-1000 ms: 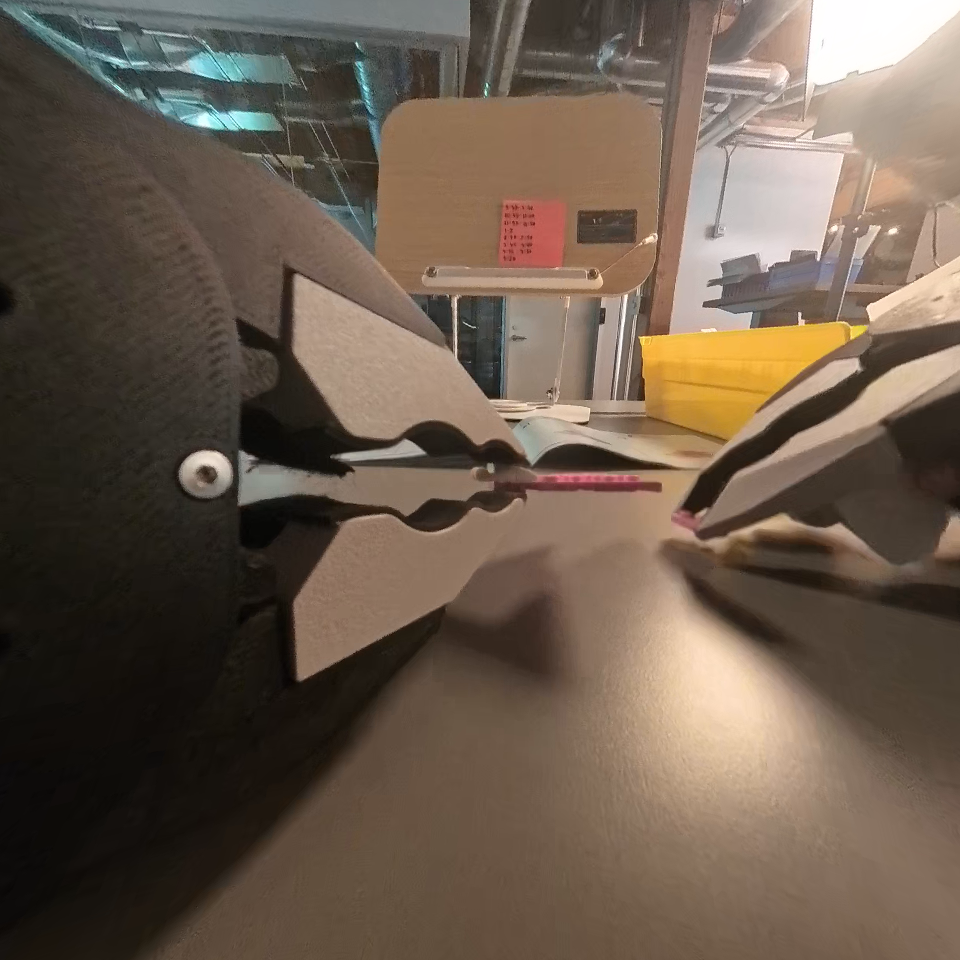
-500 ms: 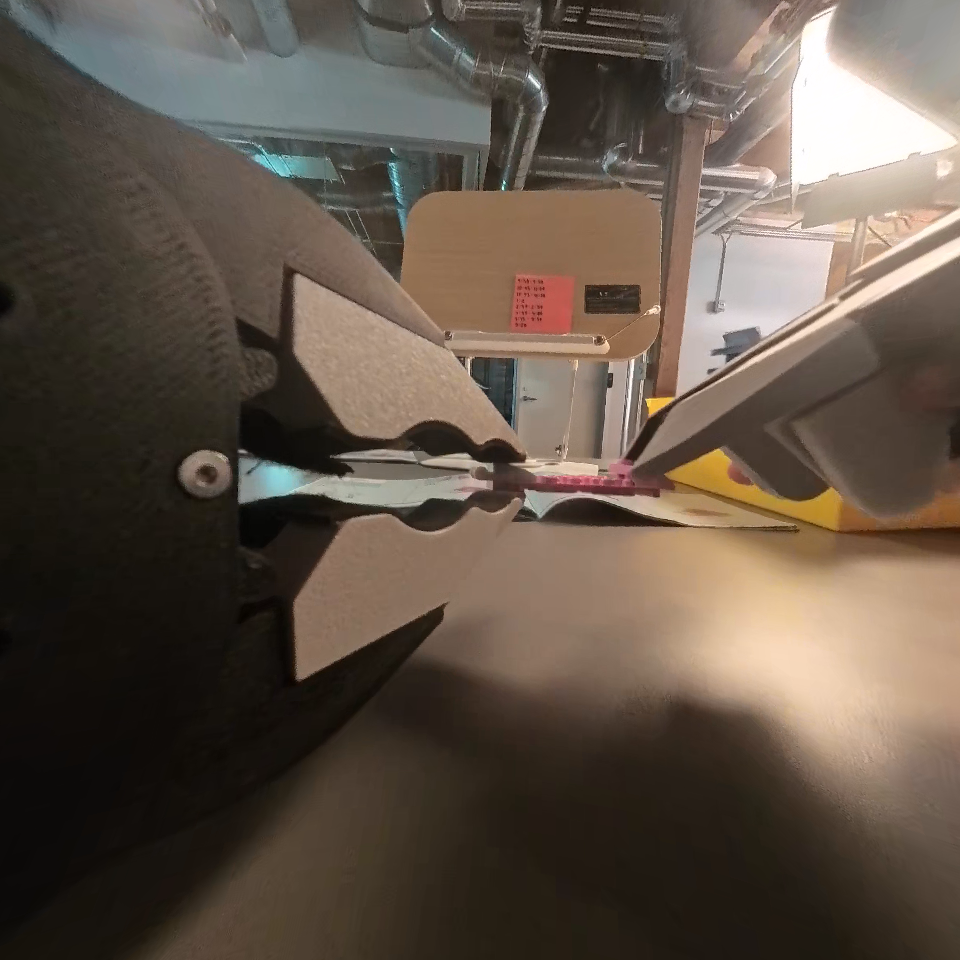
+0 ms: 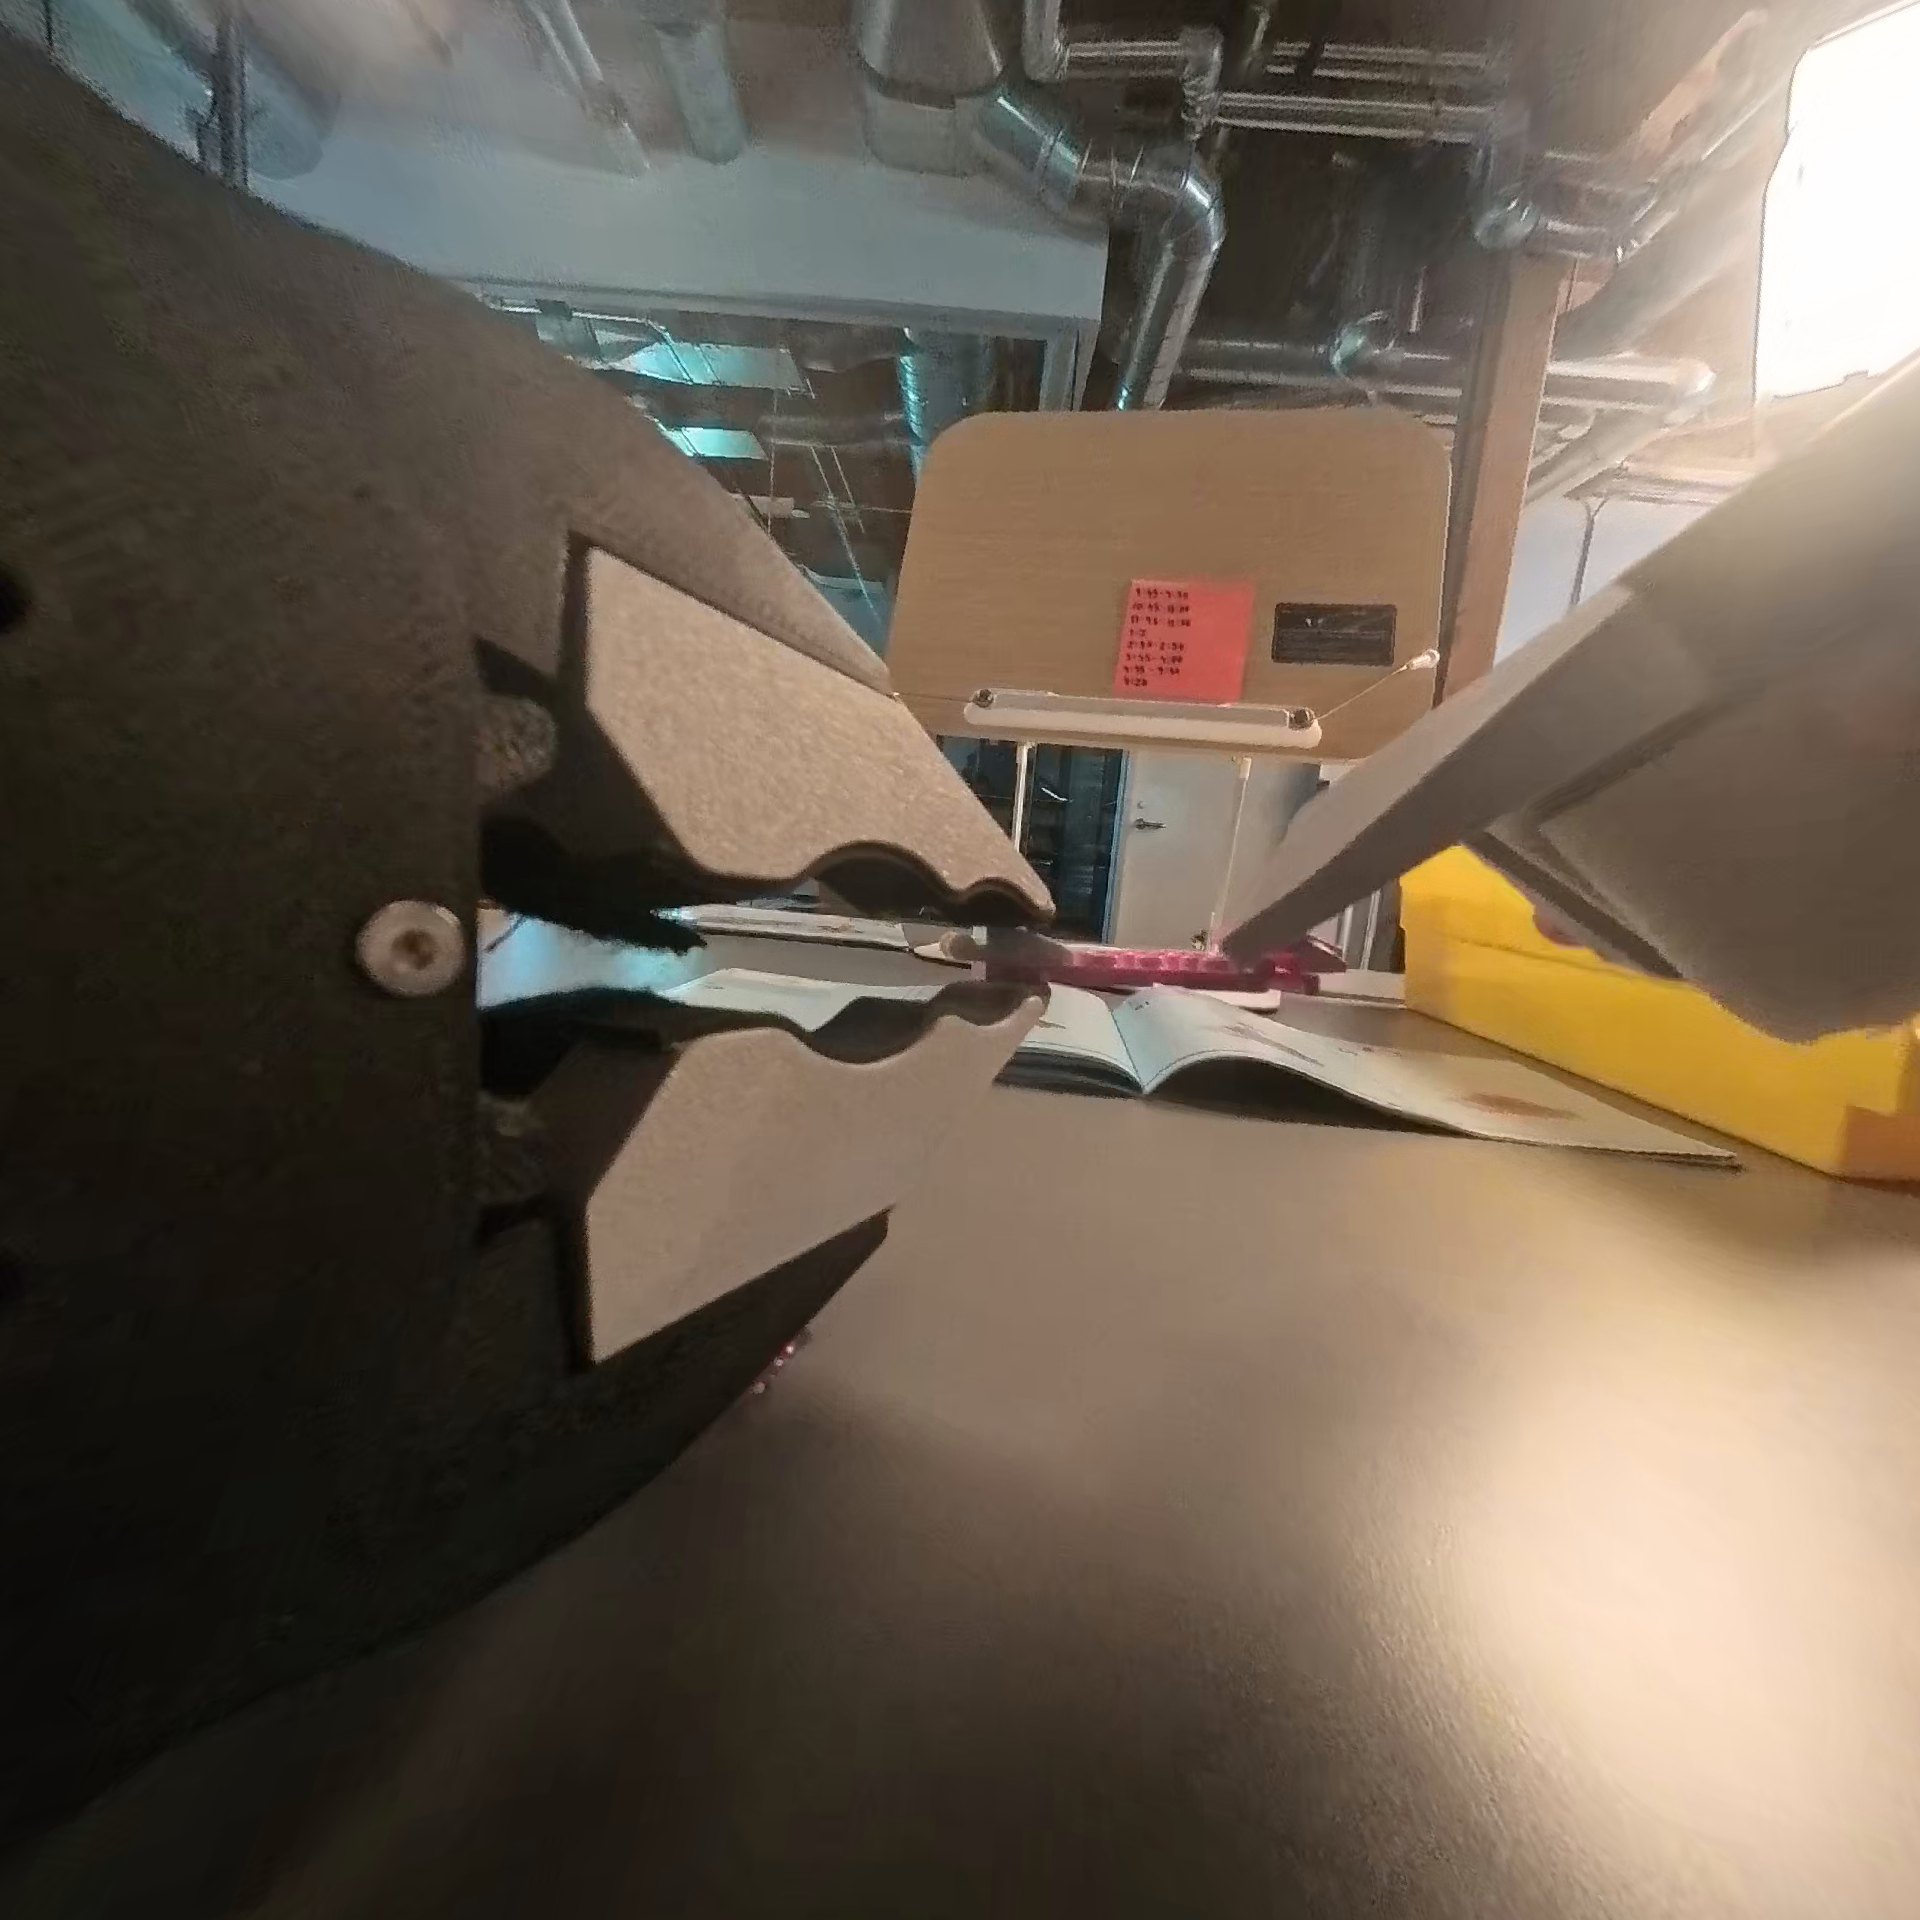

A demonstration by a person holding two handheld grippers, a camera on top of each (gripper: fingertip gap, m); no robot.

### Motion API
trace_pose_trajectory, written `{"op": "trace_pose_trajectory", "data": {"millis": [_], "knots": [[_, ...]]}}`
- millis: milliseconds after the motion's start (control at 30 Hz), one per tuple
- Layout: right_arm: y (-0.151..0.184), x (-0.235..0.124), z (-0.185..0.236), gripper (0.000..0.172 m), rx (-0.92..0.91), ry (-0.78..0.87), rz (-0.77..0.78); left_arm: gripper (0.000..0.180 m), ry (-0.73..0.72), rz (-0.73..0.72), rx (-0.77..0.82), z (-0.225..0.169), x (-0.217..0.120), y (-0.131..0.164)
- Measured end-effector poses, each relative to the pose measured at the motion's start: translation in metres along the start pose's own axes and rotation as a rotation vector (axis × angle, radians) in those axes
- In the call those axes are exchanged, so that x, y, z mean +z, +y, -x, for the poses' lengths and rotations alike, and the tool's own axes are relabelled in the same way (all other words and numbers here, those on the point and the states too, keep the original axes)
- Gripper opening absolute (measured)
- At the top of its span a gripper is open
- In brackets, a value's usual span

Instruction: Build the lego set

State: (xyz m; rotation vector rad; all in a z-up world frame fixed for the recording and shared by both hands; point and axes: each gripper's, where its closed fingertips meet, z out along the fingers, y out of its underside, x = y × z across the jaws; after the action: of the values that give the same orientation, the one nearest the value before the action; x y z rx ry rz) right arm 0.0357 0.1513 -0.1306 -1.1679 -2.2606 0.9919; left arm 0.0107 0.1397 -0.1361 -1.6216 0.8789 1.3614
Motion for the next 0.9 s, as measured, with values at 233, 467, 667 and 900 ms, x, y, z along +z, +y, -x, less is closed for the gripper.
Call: {"op": "trace_pose_trajectory", "data": {"millis": [233,467,667,900], "knots": [[-0.003,0.001,0.002,0.020,-0.020,-0.007,0.006,0.008,-0.006,-0.009,-0.003,0.001,-0.001,-0.001],[-0.002,-0.003,0.000,0.034,-0.067,0.030,-0.011,0.008,-0.005,0.004,-0.026,0.004,0.000,0.004],[0.040,-0.013,-0.025,0.040,0.071,0.144,0.022,0.008,0.014,0.050,-0.056,0.006,0.003,0.019],[0.086,-0.021,-0.050,0.041,0.301,0.335,0.008,0.008,0.056,0.044,-0.047,-0.003,0.004,0.016]]}}
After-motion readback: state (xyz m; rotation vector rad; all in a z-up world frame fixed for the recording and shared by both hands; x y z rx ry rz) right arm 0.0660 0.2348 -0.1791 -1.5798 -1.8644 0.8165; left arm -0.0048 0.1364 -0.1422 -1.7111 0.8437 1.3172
